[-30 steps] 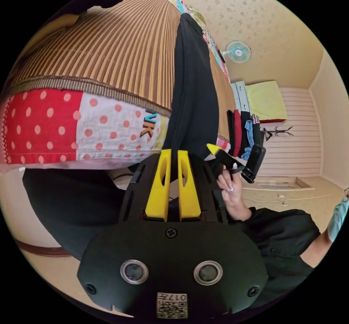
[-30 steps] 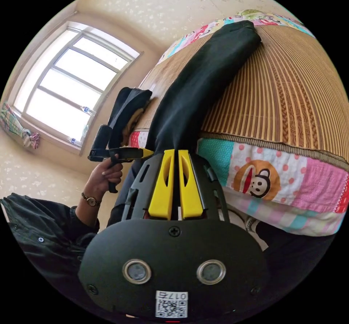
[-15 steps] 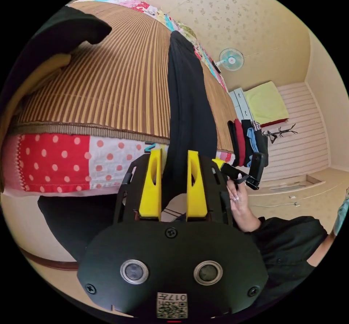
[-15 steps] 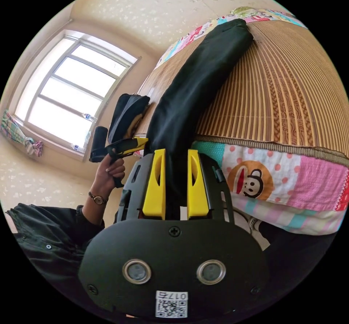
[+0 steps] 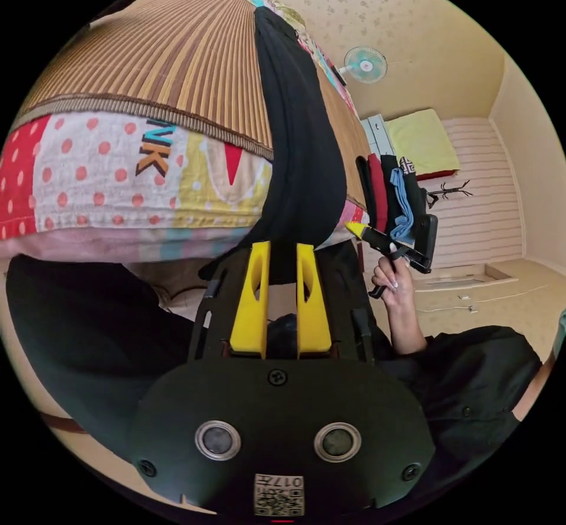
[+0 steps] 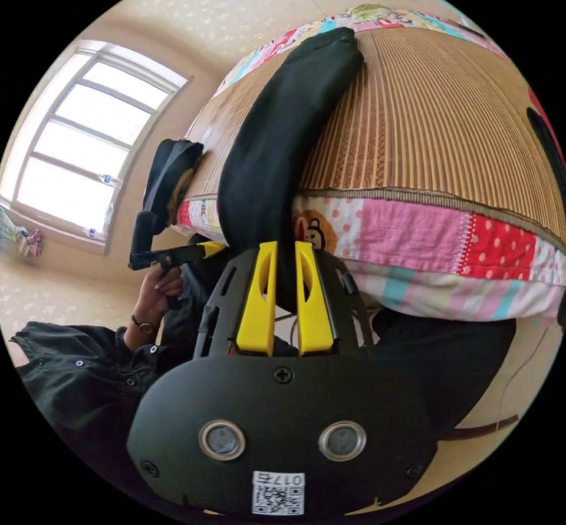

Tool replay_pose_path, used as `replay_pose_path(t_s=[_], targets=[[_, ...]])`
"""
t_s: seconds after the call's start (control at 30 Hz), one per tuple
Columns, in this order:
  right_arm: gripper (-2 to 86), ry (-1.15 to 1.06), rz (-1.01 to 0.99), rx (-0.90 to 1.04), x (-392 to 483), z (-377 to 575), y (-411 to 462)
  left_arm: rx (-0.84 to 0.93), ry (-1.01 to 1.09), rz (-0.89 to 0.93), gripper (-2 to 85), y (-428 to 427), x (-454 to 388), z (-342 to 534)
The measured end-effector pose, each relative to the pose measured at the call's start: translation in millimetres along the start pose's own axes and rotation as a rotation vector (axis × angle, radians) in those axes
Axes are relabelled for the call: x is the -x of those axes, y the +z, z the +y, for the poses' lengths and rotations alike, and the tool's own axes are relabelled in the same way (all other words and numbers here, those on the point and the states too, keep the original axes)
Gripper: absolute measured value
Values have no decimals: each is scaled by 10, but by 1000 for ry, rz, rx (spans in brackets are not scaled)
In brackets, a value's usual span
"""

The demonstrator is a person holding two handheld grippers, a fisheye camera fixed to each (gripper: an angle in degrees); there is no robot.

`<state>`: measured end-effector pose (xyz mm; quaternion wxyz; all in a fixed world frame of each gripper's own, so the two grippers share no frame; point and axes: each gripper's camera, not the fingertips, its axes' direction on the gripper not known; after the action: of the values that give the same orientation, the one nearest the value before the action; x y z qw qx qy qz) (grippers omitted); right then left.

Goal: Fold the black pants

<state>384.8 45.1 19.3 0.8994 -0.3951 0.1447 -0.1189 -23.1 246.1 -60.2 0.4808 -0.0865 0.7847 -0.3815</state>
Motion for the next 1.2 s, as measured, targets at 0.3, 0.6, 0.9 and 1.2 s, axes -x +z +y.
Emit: replay_pose_path(t_s=[0.3,0.6,0.9,1.2], targets=[[110,-226,22,-37,923,-1550,408,-208,45,-35,86,-121,-125,3],[47,-122,222,27,1183,-1956,1325,-183,125,-194,29,113,-205,66],[44,-124,73,-88,1054,-1789,1325,-125,113,-119,8,-181,94,-47],[64,-318,-161,-87,575,-1306,297,-135,15,68,104,-462,551,-149]])
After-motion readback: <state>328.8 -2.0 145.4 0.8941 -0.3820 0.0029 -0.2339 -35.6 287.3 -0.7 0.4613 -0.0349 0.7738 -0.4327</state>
